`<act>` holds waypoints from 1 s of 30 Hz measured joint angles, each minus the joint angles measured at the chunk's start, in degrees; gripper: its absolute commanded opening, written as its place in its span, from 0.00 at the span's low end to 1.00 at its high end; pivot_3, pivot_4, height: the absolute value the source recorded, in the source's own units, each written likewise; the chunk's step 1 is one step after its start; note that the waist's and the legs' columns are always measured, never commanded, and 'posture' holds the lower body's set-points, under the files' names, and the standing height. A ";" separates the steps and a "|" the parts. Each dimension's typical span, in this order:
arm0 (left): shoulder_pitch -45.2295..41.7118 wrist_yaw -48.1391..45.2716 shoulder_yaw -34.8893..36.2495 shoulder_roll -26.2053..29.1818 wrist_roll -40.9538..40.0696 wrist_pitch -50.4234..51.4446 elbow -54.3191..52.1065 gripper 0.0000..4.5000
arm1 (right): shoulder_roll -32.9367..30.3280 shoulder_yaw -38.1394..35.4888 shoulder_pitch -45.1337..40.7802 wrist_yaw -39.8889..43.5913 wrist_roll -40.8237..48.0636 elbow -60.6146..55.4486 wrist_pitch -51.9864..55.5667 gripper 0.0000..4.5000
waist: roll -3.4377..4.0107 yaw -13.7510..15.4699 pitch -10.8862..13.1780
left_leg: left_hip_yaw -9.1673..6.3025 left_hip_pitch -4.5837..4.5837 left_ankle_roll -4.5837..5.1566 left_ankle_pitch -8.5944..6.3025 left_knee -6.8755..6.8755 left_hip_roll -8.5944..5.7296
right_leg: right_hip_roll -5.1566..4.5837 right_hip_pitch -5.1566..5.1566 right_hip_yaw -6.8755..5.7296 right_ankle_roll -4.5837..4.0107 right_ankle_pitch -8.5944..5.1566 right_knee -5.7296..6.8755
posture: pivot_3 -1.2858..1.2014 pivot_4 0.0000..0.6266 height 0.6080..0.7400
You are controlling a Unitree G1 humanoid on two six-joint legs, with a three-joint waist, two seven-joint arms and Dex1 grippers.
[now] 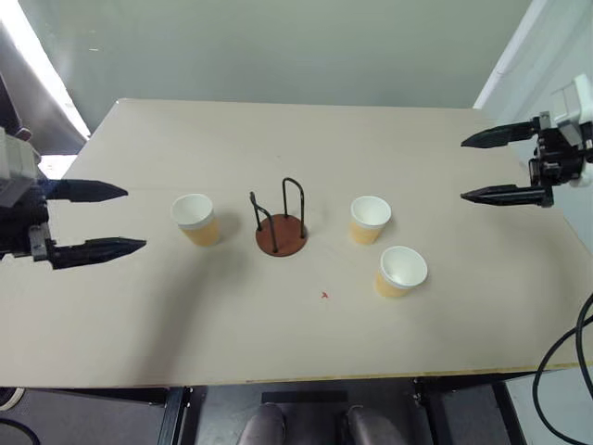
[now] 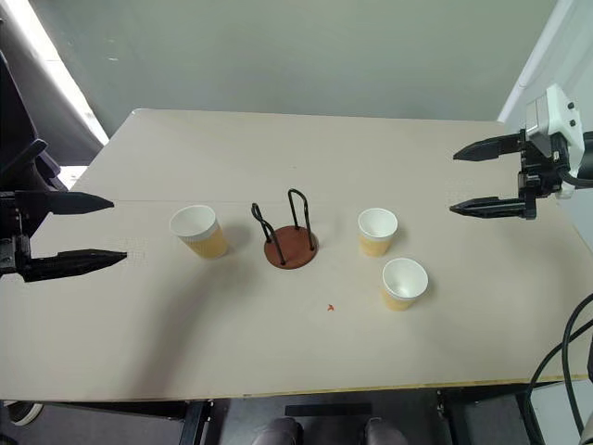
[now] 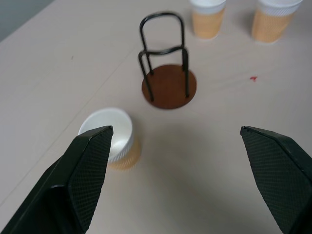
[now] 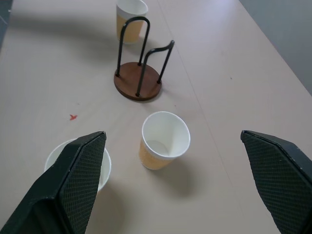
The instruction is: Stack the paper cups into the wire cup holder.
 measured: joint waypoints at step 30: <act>-23.96 24.15 -38.31 -30.13 14.13 -0.83 3.41 0.99 | -4.70 -4.89 5.77 -3.52 1.72 -8.66 5.63 1.00 | 0.00 0.56 0.02 | 0.06 0.14 -0.03 0.03 0.13 -0.03 | 0.04 0.24 0.04 0.25 0.05 -0.35 | 0.52 0.24 1.00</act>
